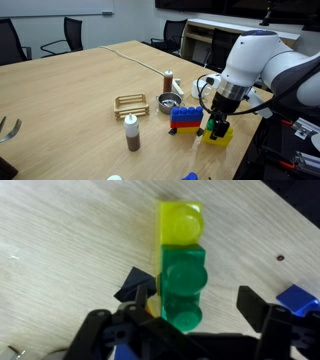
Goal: Take the green legos and put it on the yellow legos
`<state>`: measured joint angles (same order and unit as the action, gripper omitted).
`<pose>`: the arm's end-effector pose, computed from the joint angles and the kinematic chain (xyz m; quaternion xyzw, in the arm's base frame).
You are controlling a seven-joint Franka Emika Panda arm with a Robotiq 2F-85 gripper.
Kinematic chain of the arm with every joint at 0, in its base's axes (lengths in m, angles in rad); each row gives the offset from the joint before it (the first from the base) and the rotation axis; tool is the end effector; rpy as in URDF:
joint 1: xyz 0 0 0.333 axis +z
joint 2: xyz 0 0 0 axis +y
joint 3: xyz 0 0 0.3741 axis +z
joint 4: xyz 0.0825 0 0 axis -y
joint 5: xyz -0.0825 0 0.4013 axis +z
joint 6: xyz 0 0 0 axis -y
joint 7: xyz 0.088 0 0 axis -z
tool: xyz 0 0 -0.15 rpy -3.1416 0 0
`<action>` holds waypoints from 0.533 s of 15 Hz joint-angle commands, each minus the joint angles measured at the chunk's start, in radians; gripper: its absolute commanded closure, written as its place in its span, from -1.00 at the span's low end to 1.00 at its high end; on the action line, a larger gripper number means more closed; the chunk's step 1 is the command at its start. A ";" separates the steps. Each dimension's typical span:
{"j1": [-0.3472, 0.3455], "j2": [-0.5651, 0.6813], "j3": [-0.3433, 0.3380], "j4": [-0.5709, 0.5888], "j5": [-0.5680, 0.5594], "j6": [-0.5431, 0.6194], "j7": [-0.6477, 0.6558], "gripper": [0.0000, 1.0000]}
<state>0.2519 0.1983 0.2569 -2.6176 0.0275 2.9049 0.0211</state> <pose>0.4027 0.2286 0.1912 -0.9728 -0.2247 -0.0382 0.0401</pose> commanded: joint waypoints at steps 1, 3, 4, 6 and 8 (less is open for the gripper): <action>-0.019 -0.034 0.009 0.023 0.008 -0.004 -0.022 -1.00; -0.009 -0.020 0.003 0.029 0.001 -0.002 -0.003 -1.00; -0.010 -0.024 0.003 0.030 0.001 -0.003 -0.003 -1.00; -0.010 -0.024 0.003 0.029 0.001 -0.003 -0.003 -1.00; -0.010 -0.024 0.003 0.029 0.001 -0.003 -0.003 -1.00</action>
<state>0.2456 0.1752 0.2560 -2.5889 0.0274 2.9042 0.0204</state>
